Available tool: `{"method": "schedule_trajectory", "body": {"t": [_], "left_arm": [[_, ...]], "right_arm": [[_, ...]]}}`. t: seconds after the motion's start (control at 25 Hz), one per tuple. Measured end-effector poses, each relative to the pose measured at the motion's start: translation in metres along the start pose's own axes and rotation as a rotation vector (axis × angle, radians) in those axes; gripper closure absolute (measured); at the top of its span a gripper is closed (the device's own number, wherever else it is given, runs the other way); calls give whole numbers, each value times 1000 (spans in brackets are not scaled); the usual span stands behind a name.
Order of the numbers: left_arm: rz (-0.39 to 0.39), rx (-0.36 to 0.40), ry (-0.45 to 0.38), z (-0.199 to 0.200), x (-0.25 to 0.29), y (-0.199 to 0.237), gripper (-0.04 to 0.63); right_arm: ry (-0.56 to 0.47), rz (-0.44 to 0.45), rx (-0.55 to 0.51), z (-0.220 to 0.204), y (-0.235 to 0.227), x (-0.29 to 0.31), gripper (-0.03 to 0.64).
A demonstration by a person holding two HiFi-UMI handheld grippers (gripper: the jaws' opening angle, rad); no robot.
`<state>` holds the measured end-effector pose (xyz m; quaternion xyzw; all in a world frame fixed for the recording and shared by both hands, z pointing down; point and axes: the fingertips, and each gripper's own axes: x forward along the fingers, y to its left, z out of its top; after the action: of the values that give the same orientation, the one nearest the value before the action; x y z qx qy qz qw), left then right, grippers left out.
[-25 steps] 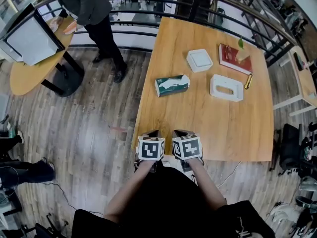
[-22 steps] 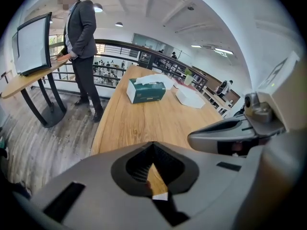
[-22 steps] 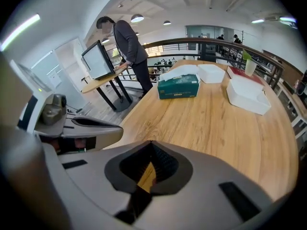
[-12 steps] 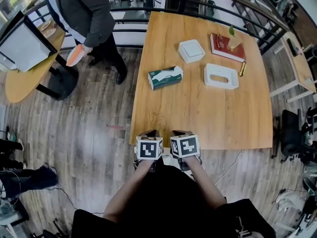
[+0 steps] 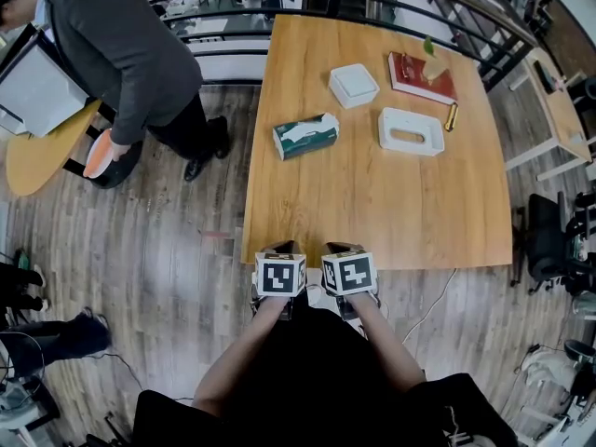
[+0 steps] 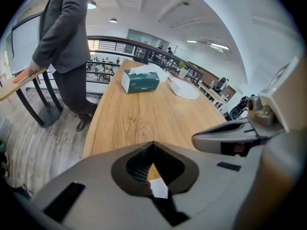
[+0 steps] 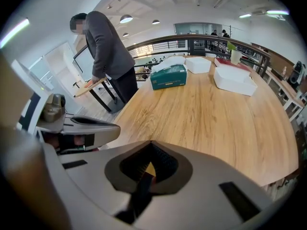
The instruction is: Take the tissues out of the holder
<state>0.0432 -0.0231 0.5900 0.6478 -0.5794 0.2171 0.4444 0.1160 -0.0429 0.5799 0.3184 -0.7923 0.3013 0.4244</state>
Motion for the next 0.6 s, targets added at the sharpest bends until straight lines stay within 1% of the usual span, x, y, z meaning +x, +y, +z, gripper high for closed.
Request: {"method": "schedule_trajectory", "body": {"t": [0.16, 0.6], "left_arm": [[-2, 7, 4, -2, -2, 0, 597], [0, 12, 1, -5, -4, -1, 597]], "right_arm": [[3, -11, 10, -3, 0, -3, 606], [-3, 1, 9, -6, 5, -4, 606]]}}
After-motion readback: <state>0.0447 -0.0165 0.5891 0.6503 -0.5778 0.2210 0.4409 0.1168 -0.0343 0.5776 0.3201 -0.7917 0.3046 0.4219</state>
